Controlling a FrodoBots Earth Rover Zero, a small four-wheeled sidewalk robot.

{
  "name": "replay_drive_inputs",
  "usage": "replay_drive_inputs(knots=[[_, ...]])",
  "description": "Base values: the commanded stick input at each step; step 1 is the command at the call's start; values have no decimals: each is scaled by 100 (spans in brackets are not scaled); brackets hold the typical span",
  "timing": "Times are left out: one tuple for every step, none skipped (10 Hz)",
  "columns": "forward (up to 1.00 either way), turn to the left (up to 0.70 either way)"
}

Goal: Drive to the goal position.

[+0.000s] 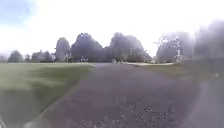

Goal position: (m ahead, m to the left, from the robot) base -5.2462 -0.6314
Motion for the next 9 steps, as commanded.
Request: replay_drive_inputs(knots=[[70, 0], [70, 0], [70, 0], [70, 0], [70, 0], [70, -6], [70, -12], [70, -22], [70, -21]])
